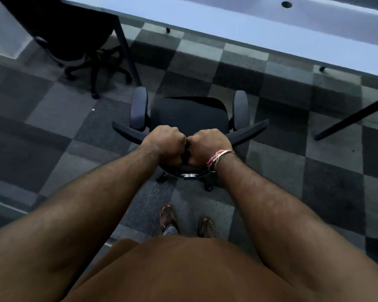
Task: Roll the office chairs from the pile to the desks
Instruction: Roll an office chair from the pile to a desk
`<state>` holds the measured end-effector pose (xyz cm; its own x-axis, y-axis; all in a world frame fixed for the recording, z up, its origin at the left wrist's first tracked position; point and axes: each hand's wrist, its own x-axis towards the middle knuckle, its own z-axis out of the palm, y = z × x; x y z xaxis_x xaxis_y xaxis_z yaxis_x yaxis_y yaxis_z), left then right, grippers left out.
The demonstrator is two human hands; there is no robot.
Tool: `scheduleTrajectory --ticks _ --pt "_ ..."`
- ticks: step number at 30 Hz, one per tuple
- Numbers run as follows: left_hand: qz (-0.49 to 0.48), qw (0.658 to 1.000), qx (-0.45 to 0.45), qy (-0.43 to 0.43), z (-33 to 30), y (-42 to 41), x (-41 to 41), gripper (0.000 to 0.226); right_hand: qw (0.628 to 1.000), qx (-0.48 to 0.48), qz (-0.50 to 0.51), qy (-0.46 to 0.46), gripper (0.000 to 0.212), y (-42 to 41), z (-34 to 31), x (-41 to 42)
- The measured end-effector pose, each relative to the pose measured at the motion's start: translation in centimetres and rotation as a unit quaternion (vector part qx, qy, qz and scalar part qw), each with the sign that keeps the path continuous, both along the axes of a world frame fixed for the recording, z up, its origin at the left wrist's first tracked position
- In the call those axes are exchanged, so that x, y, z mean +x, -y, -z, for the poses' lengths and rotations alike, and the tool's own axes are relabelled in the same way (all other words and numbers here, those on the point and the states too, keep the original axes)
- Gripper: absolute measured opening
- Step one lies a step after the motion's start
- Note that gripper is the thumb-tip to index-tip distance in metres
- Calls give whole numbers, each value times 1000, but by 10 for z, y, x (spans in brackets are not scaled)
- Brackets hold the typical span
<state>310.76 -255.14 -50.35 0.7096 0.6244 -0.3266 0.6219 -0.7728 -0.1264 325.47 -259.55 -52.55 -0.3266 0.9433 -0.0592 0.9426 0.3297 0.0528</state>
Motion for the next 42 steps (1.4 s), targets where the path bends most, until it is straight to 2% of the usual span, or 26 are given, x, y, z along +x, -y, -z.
scheduleTrajectory --ticks 8,13,24,30,42 --pt "-49 998 22 30 8 11 -19 26 996 -12 -87 -1 27 -13 -2 -7" --pt "-70 997 25 33 15 9 -22 33 994 -12 -107 -6 29 -16 -2 -8" --pt "-73 995 20 68 19 -4 0 33 989 -14 -145 17 30 -37 -2 22" --pt "-60 995 16 73 12 -35 -6 30 992 -23 -126 18 29 -64 -9 14" --pt "-38 997 11 62 13 -159 -118 41 999 -6 -48 15 35 -173 6 -106"
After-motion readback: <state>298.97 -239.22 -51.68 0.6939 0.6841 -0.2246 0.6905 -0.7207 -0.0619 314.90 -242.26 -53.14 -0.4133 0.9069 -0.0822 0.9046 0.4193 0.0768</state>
